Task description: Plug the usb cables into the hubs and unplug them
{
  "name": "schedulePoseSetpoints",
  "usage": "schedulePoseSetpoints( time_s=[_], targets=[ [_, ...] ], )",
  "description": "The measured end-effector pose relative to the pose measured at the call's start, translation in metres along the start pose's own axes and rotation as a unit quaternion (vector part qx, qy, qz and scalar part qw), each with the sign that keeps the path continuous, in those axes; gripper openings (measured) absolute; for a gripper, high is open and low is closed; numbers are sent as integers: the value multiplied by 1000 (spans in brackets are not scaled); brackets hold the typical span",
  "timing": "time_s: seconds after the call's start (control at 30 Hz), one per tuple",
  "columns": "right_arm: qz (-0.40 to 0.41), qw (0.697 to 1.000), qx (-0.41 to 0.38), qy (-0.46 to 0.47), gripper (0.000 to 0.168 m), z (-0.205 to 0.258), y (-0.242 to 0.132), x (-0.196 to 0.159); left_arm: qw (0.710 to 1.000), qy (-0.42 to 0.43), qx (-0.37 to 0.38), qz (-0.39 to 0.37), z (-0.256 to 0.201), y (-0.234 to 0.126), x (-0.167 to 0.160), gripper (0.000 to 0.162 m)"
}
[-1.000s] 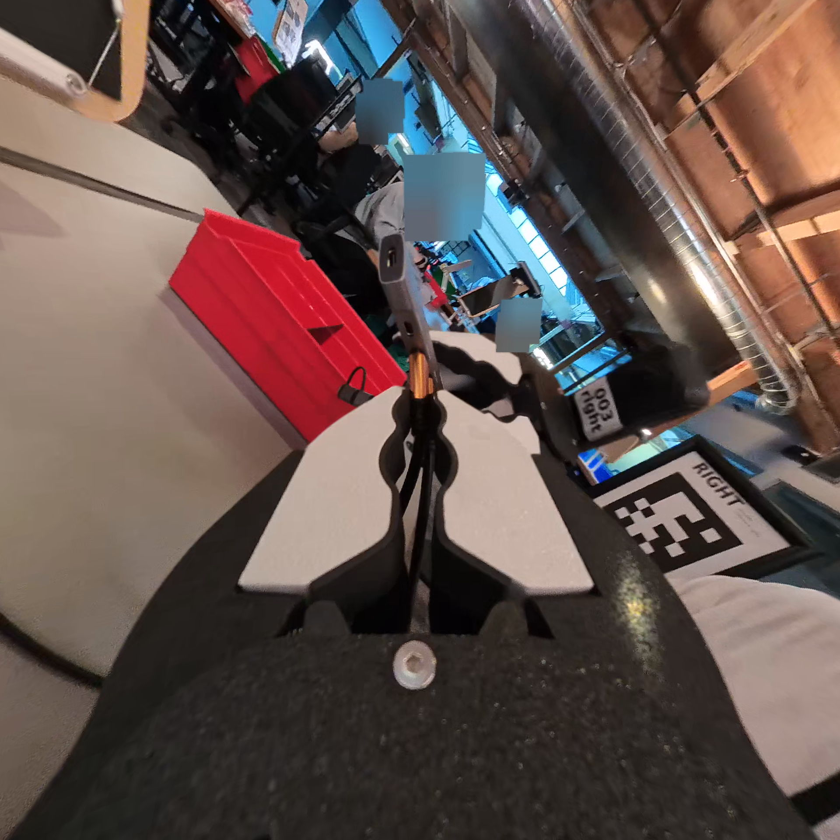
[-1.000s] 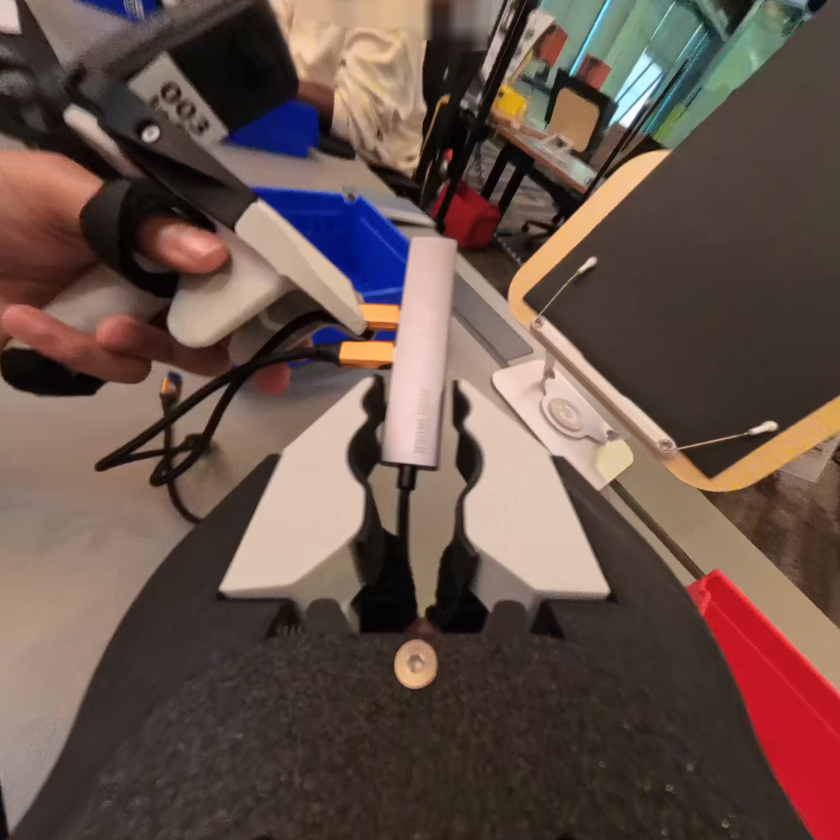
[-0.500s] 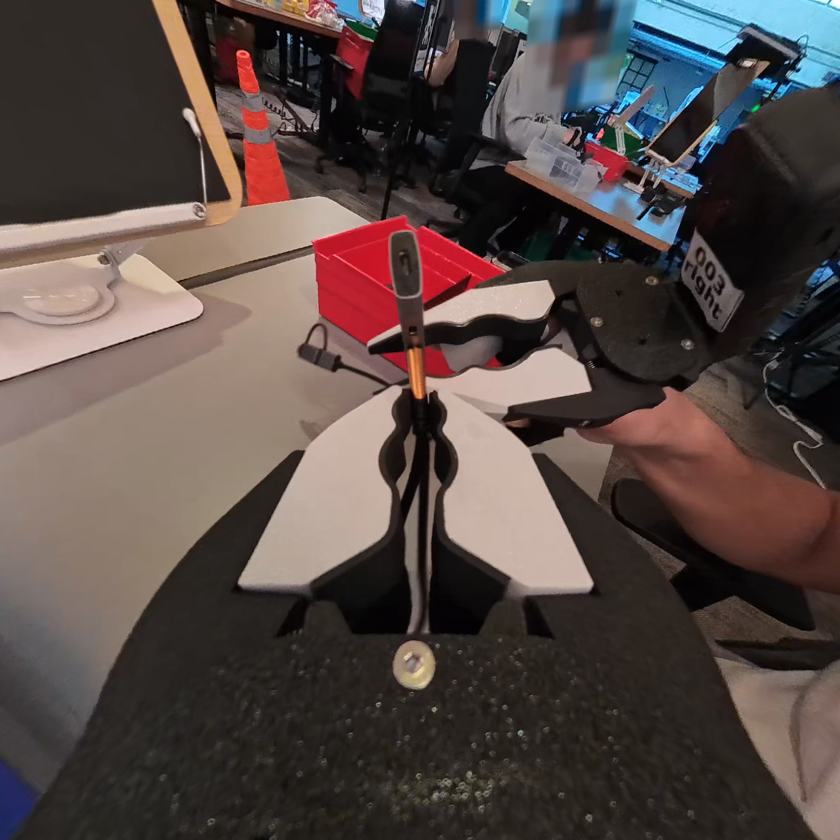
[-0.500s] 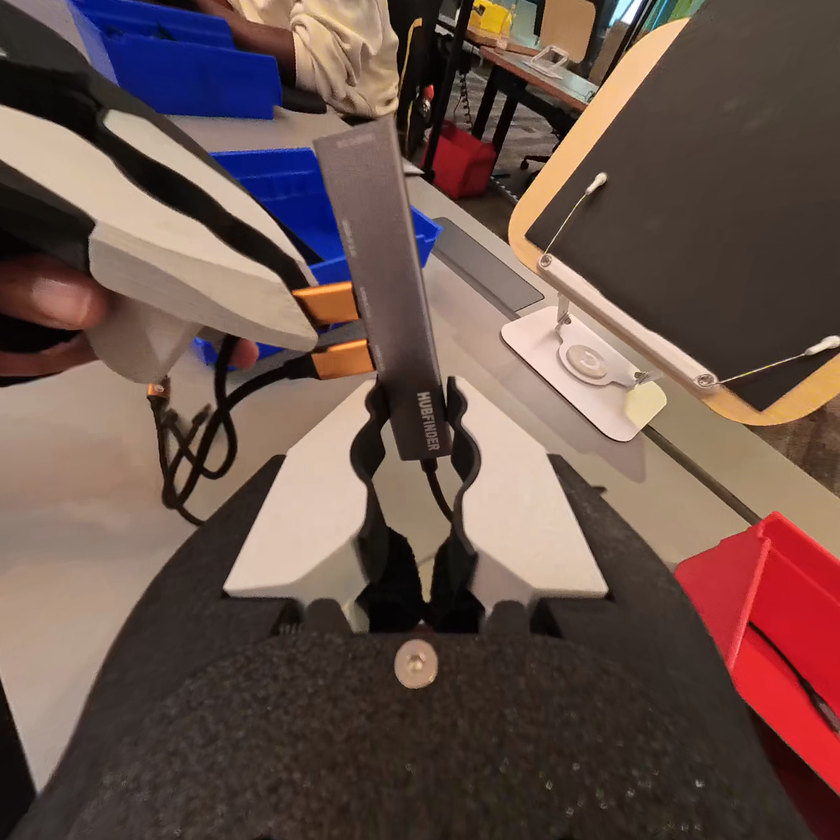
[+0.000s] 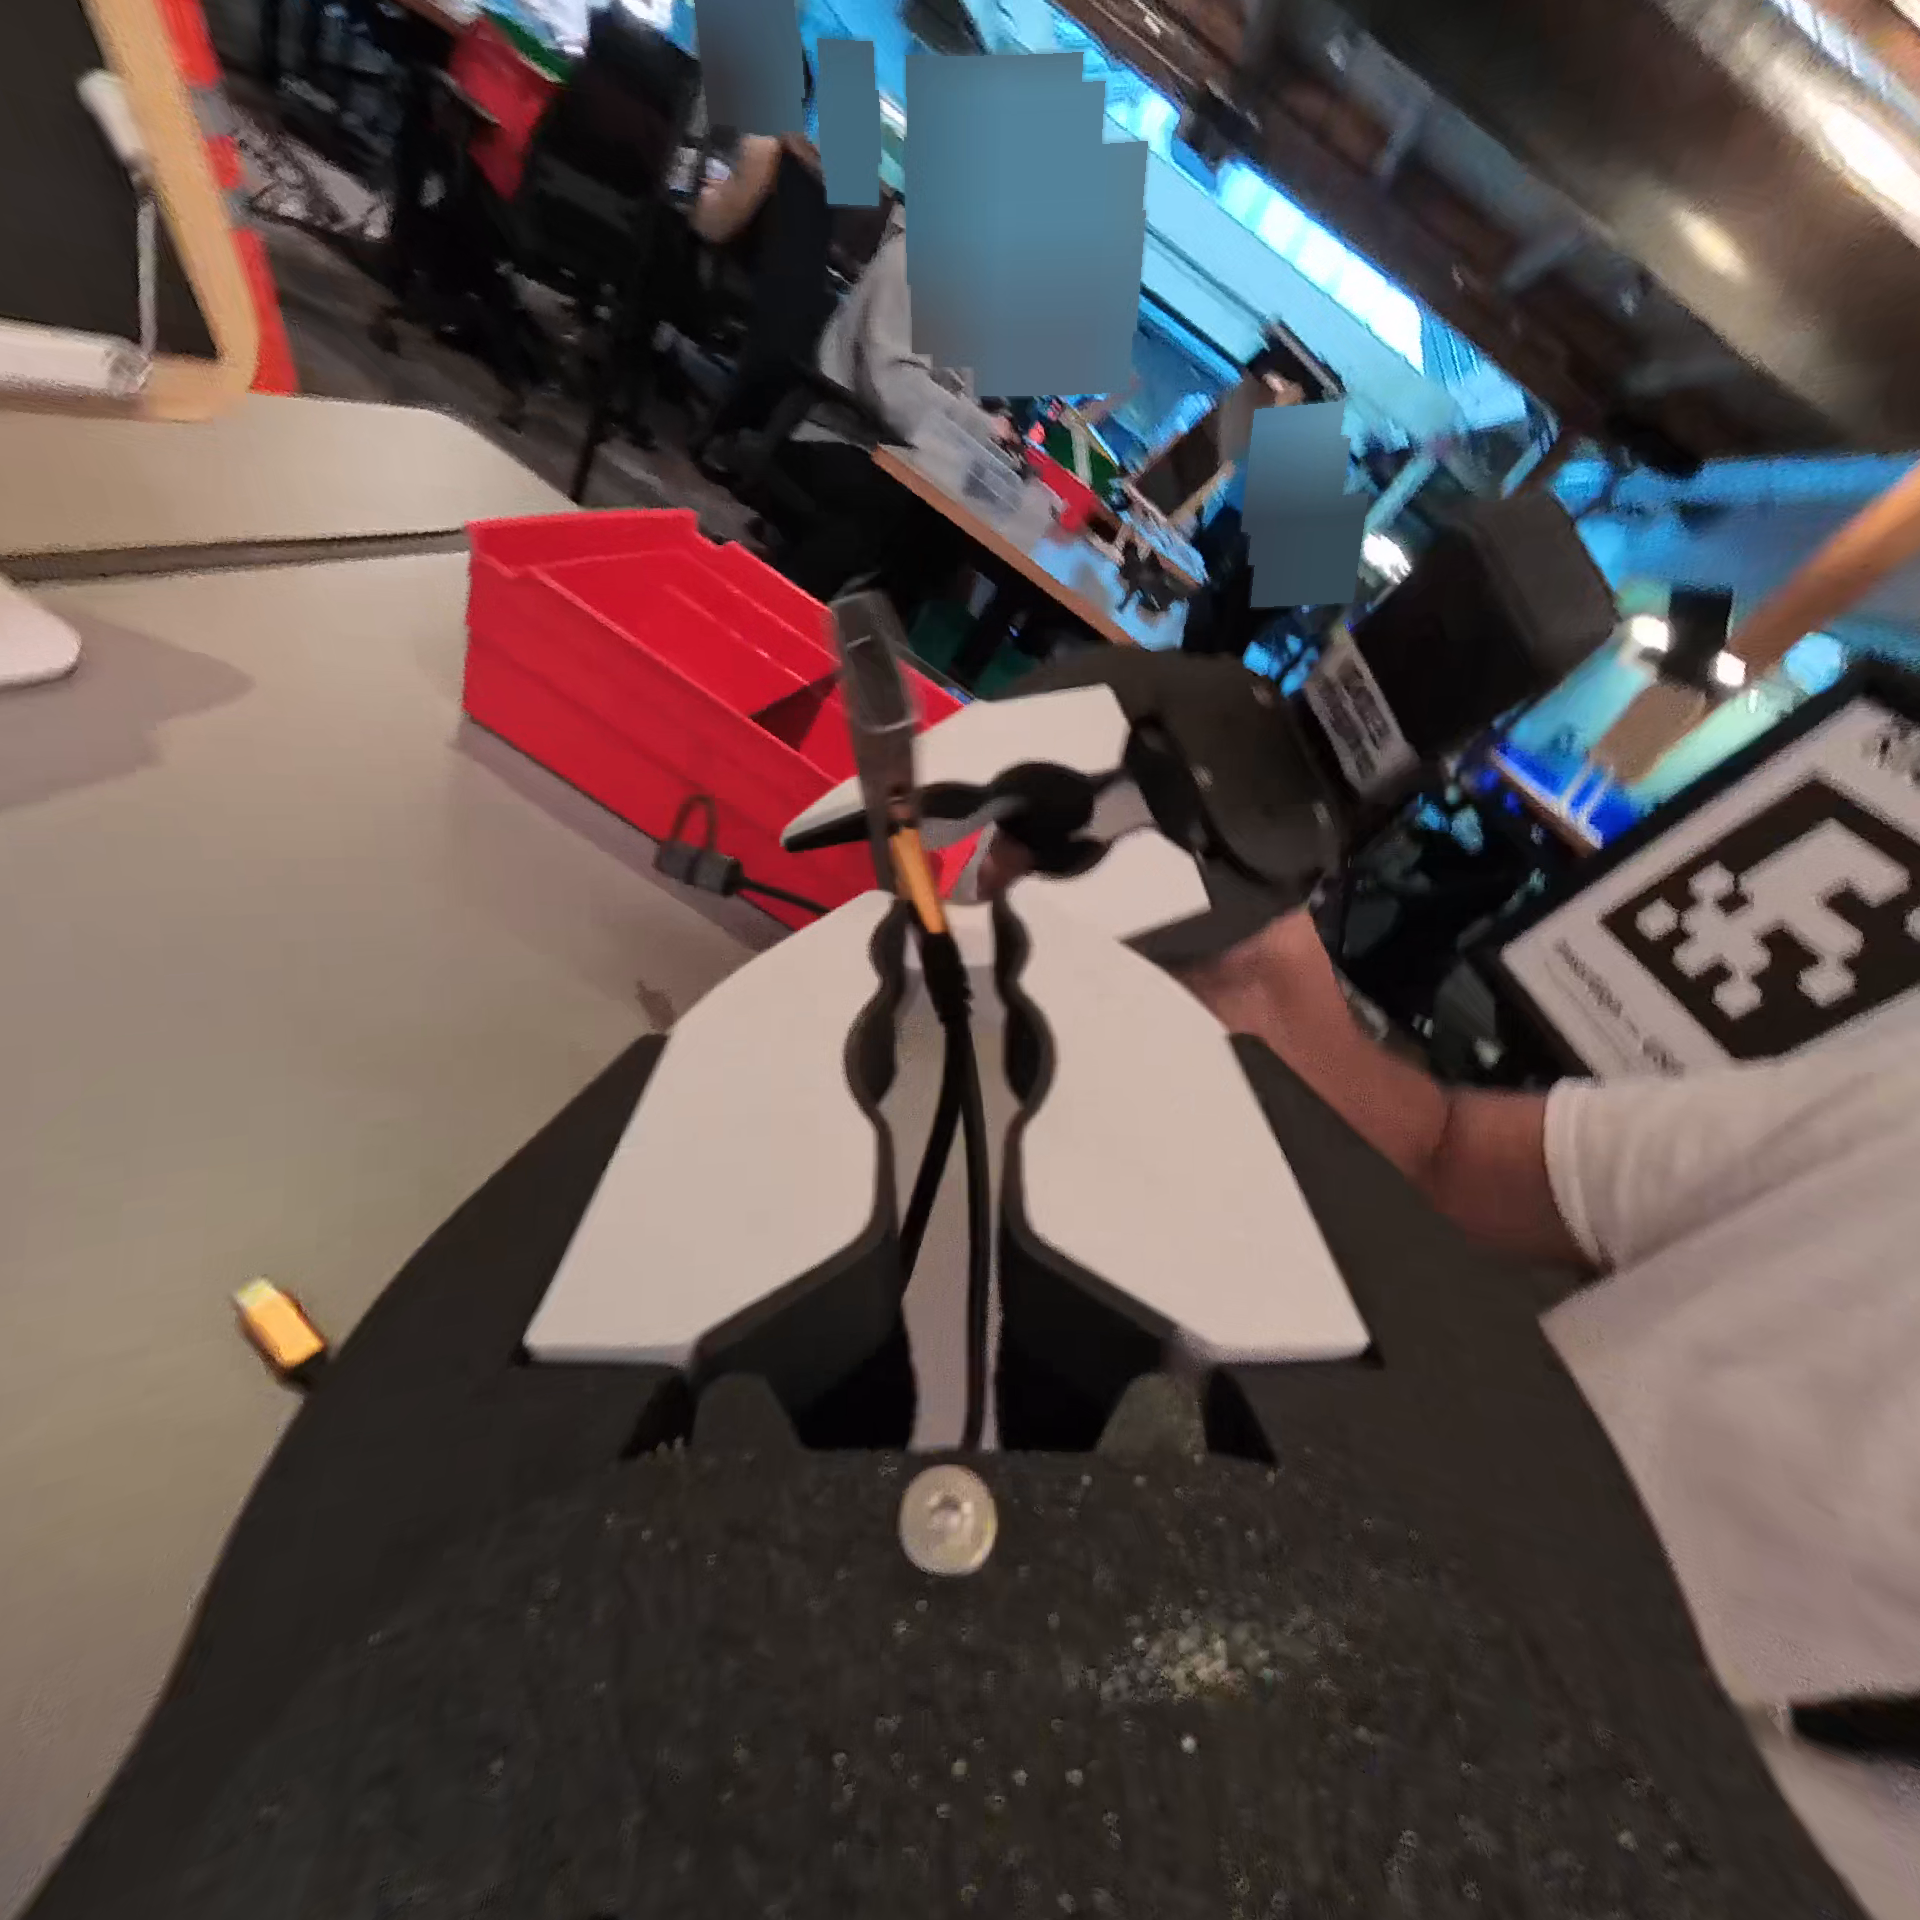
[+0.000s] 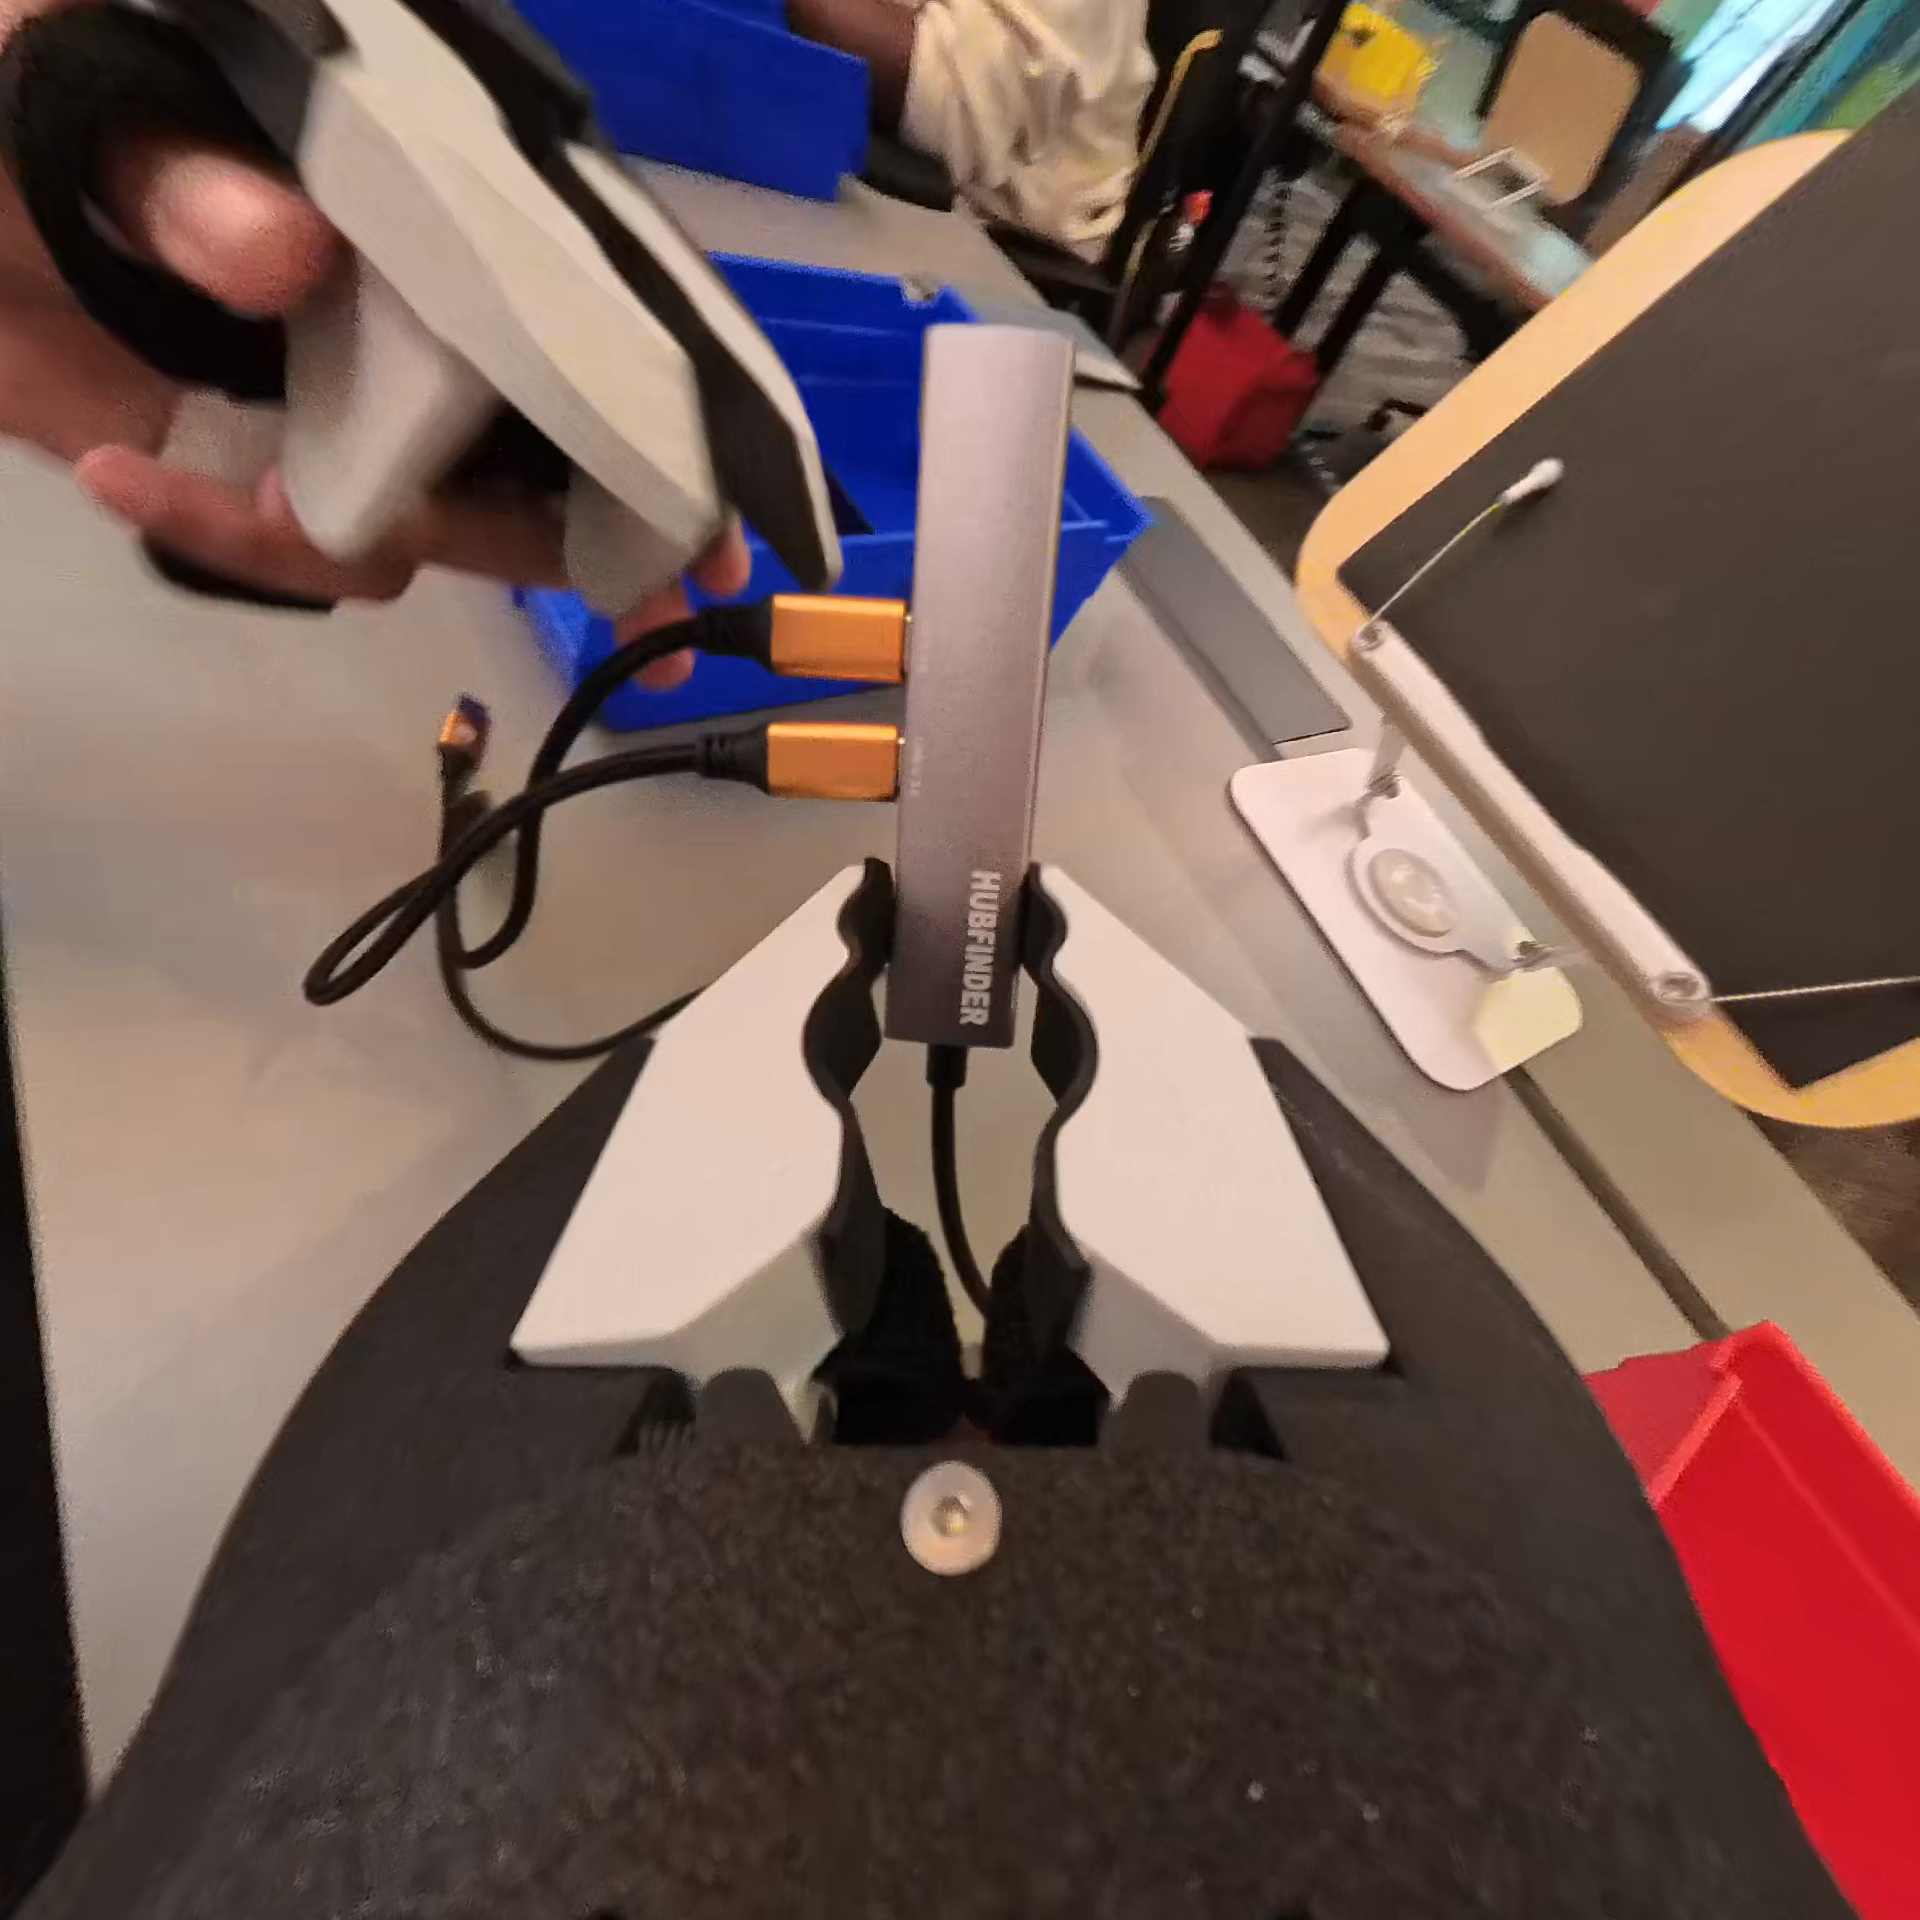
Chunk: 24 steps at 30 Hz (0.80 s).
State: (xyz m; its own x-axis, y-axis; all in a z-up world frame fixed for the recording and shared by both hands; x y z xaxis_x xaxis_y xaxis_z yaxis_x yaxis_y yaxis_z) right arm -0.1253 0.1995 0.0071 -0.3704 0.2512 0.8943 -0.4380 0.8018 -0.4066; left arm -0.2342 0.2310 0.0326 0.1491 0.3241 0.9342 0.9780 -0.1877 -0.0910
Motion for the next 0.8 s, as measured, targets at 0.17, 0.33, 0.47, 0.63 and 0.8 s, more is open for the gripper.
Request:
schedulePoseSetpoints(
  time_s=[0.17, 0.33, 0.47, 0.63, 0.8],
  targets=[
    [-38, 977, 198, 62, 23, 5, -36, -7, 976, 209, -12, 55, -9, -21, -6, 43],
    [-19, 932, 352, 87, 23, 29, -48, -21, 923, 376, -46, 74, -37, -9, -20, 40],
    [12, 895, 432, 115, 23, 43, -44, -37, 874, 476, -39, 89, -57, 6, -27, 45],
    [51, 856, 503, 106, 22, 62, -49, -51, 806, 567, -67, 157, -72, 12, -48, 42],
    [50, 848, 513, 126, 23, 60, -43, -52, 764, 611, -96, 184, -77, 13, -67, 18]
  ],
)
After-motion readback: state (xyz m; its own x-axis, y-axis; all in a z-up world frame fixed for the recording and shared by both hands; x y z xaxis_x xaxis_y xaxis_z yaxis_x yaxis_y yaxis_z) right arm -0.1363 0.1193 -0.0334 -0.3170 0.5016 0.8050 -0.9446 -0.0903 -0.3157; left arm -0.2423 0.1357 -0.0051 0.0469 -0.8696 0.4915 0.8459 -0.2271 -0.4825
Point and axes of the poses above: each gripper's, where its closed fingertips meet, y out along the fingers, x out of its top, z = x × y across the jaws, the point moved 5 cm from there along -y, back along the fingers, and after that the axes turned 9 degrees about y, right-handed, at the moved point
